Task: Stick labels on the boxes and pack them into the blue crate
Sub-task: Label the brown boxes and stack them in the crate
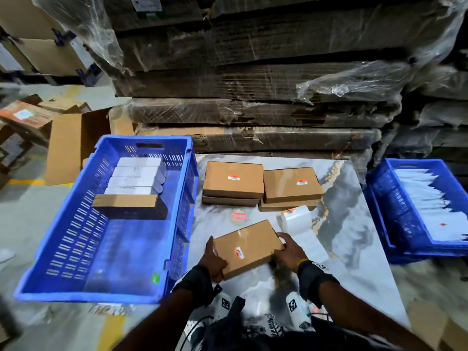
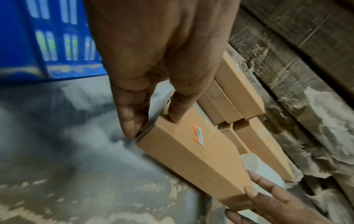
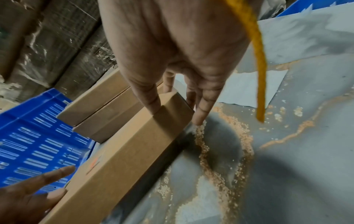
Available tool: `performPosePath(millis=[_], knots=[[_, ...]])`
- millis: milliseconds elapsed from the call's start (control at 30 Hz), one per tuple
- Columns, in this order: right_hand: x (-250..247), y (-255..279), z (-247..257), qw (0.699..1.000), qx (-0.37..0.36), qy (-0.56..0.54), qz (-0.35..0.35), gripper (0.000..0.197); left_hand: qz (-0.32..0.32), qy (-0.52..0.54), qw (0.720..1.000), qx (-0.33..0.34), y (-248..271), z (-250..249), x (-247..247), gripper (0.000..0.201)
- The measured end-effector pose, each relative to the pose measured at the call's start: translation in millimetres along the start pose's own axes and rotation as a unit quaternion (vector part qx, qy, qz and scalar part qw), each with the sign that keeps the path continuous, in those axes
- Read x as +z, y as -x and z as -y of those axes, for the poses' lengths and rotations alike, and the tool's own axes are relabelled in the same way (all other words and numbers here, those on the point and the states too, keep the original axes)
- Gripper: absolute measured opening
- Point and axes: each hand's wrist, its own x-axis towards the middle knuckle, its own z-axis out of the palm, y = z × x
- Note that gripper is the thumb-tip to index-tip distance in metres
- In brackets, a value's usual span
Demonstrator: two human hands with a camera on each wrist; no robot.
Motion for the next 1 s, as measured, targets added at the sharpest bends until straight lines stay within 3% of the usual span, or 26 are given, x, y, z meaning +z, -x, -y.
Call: performPosePath(millis=[300, 400, 700, 900, 1000], knots=[[2, -14, 9, 0.998, 0.011, 0.067, 0.018, 0.066, -0.043, -0.035, 0.998, -0.001, -11, 6, 6, 0.104], [1, -16, 13, 0.997, 0.015, 0.076, 0.017, 0.068, -0.043, -0.096, 0.994, 0.006, -22, 11, 6, 0.111], [13, -17, 22, 0.985, 0.022, 0.172, 0.012, 0.07, -0.076, -0.209, 0.974, 0.037, -9, -9, 9, 0.099], [24, -7, 32, 0.96, -0.041, 0.269, -0.067, 0.046, -0.109, -0.323, 0.936, 0.089, 0, -20, 14, 0.084], [29, -8, 38, 0.969, -0.083, 0.233, -0.025, 0.034, -0.08, -0.382, 0.914, 0.112, -3, -24, 12, 0.081]])
